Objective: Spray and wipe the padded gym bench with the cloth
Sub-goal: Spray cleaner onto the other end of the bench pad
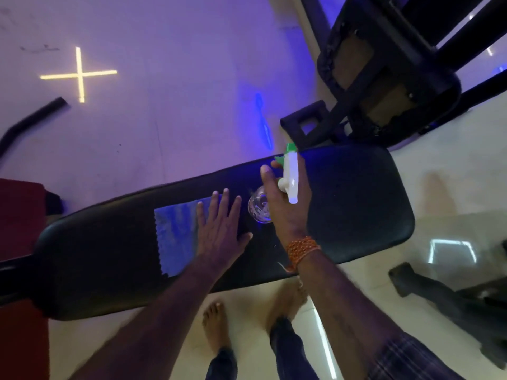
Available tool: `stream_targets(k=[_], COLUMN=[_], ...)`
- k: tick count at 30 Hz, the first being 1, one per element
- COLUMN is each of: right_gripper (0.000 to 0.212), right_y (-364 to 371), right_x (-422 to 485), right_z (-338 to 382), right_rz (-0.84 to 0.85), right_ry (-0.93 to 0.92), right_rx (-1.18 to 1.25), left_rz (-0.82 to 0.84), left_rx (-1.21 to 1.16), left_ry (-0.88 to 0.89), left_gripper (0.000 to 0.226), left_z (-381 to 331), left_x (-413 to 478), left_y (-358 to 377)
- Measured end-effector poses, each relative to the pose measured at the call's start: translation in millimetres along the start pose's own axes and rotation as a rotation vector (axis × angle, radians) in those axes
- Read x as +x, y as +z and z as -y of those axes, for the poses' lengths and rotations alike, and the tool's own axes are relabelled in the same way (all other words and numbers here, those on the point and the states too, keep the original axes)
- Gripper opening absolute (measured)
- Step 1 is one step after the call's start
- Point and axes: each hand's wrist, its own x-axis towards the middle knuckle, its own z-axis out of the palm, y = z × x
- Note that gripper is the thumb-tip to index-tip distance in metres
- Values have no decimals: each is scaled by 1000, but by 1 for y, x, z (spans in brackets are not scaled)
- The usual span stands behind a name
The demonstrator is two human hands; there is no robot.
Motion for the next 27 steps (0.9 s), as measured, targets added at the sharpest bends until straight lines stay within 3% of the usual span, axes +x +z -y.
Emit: stream_targets(k=[4,8,11,17,19,22,27], right_gripper=[29,33,25,5,21,12,25], right_y=[-34,-100,-149,-219,-236,-254,-272], right_x=[30,38,39,62,73,85,92], right_z=[4,-3,-17,-34,-39,-46,-54], right_rz=[-91,-7,33,-35,-78,-82,-134], right_ry=[237,239,324,480,559,585,674], right_rx=[211,279,203,71,41,18,14], left_rz=[-50,0,28,88,130,151,170], left_rx=[35,-33,-62,4,12,26,57], left_ry=[50,142,102,235,203,143,128], left_gripper=[89,88,94,104,114,123,123], left_z=[-15,-69,-121,-211,-236,-247,-247], left_x=[7,31,56,105,114,116,115], left_y=[-4,3,8,14,18,23,22])
